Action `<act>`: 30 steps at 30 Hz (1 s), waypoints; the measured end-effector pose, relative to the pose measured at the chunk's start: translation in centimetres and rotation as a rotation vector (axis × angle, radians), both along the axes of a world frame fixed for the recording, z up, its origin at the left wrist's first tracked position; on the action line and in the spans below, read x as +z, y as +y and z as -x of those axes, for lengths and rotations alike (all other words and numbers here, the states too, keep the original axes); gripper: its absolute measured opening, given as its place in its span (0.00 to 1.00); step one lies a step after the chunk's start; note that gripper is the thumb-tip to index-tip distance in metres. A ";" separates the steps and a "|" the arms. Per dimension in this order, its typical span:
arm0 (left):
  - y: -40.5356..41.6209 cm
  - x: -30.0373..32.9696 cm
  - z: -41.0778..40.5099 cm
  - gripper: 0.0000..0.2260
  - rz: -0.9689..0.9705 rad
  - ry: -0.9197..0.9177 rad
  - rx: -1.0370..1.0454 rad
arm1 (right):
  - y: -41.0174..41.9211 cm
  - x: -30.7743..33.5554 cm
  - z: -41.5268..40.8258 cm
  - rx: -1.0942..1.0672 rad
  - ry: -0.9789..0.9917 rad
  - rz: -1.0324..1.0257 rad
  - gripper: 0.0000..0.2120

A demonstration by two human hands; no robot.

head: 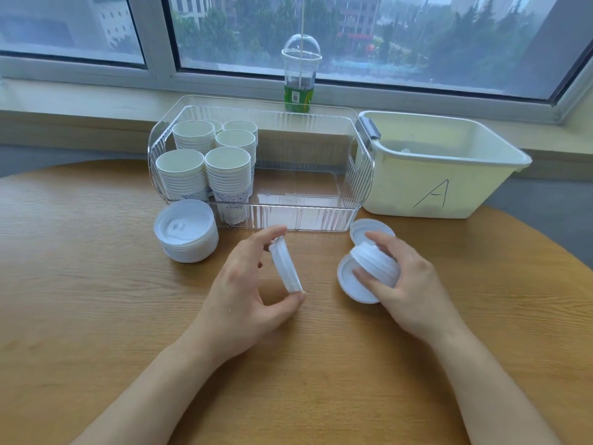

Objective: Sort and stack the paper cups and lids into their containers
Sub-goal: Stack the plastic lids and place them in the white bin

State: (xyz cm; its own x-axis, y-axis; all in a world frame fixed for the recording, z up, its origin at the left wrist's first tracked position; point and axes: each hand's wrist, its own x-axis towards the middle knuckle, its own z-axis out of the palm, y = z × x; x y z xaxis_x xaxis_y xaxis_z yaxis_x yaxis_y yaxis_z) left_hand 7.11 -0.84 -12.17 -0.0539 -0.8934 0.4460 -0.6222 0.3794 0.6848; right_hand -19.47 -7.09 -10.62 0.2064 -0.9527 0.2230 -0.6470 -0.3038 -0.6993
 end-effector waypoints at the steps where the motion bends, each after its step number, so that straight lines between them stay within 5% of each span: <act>1: 0.0 0.1 0.1 0.38 0.000 -0.002 -0.002 | 0.1 -0.2 -0.2 0.031 -0.012 0.007 0.24; 7: 0.0 0.2 0.2 0.36 0.029 0.010 -0.030 | 0.2 -0.3 -0.7 0.037 -0.178 0.200 0.16; 12: -0.2 0.2 0.2 0.36 0.039 0.014 -0.038 | 0.8 0.6 -1.2 -0.009 -0.471 0.120 0.13; 17: -0.1 0.2 0.3 0.37 0.031 0.012 -0.049 | 0.6 0.0 -1.0 -0.070 -0.248 0.011 0.06; 24: -0.1 0.3 0.4 0.37 0.026 0.013 -0.062 | 1.1 0.3 -1.1 0.149 0.042 -0.047 0.41; 30: 0.1 0.3 0.3 0.38 0.016 0.020 -0.064 | 0.8 -0.3 -1.0 0.147 0.132 0.021 0.40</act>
